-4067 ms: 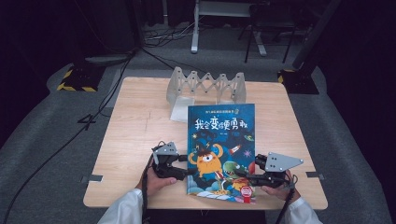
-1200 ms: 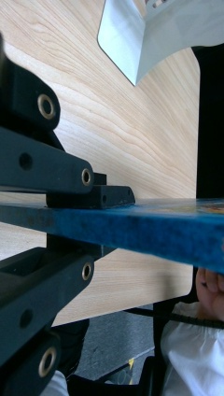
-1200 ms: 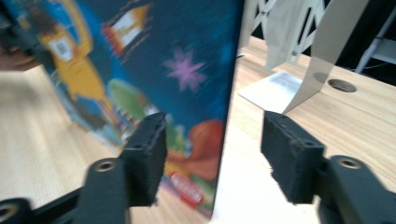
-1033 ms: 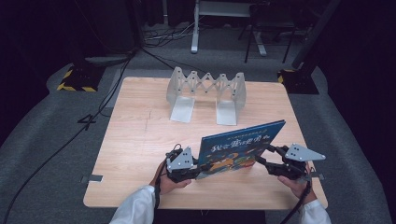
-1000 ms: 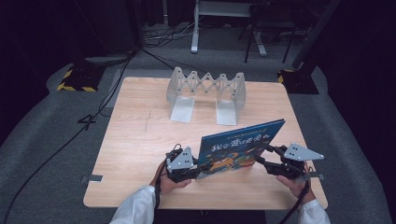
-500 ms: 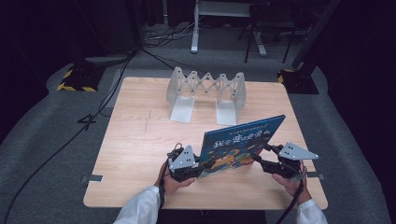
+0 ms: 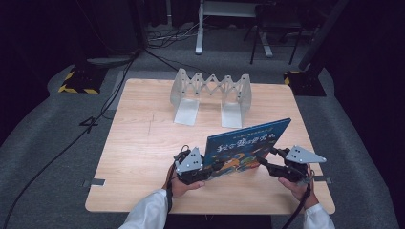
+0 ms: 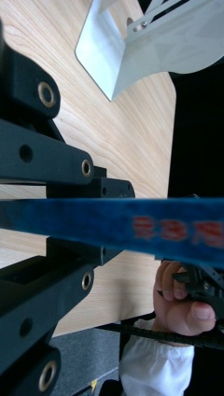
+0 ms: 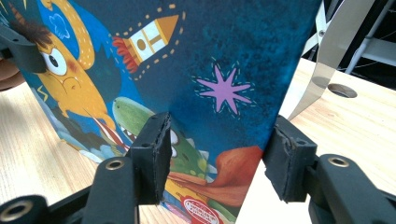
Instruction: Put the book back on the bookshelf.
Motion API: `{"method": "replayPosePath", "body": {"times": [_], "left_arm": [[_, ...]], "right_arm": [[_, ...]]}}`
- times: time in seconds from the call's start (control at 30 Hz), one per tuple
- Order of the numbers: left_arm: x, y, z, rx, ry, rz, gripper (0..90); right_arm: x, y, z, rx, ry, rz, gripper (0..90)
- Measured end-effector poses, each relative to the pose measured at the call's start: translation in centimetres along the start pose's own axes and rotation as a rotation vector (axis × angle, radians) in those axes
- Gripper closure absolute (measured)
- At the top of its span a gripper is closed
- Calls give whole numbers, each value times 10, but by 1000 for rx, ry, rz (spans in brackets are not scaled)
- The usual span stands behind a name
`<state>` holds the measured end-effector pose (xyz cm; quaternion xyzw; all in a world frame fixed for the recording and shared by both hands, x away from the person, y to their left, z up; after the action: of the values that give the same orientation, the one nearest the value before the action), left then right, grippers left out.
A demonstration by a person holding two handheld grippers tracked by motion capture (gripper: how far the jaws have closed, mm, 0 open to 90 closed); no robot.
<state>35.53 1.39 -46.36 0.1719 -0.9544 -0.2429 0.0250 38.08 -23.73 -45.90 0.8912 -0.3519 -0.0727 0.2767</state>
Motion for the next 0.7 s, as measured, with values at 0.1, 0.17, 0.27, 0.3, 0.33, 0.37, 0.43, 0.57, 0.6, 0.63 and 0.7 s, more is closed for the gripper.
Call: {"method": "replayPosePath", "body": {"times": [0.1, 0.17, 0.27, 0.3, 0.33, 0.37, 0.43, 0.57, 0.6, 0.63, 0.7], "left_arm": [[-1, 0, -3, 13, -1, -1, 775], [-1, 0, -4, 11, -16, -17, 775], [-1, 0, -4, 16, -10, -17, 770], [-2, 0, -4, 18, -8, -15, 770], [-2, -1, -4, 21, -4, -10, 769], [-3, -1, -3, 17, -4, -7, 768], [-4, -2, -3, 20, -4, -4, 764], [-4, -3, -3, 35, -11, 6, 797], [-4, -3, -3, 34, -11, 12, 802], [-3, -3, -3, 38, -12, 13, 808], [-3, -4, -3, 41, -13, 18, 815]], "right_arm": [[0, 0, 0, -1, 0, -1, 467], [0, 0, 0, 0, -1, 0, 467], [0, -1, 0, -1, -8, 0, 467], [1, -1, 0, 1, -9, 1, 467], [1, -2, -1, 3, -14, -2, 467], [1, -2, -1, 3, -15, -3, 467], [1, -2, -1, 4, -21, -5, 467], [2, -3, -1, 6, -25, -10, 466], [2, -3, -1, 6, -26, -11, 465], [2, -3, 0, 7, -27, -12, 464], [3, -4, 0, 1, -35, -12, 456]]}}
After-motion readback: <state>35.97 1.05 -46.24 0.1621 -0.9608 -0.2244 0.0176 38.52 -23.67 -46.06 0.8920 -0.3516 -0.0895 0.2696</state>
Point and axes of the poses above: each handheld gripper's, and its own axes: y roughly backward along the jaws, z roughly out of its underside, x roughly to its right, the point moved 6 cm from there along -y, roughly forward along the jaws, and after that the axes turned 12 degrees about -x, right-handed, at the moved point
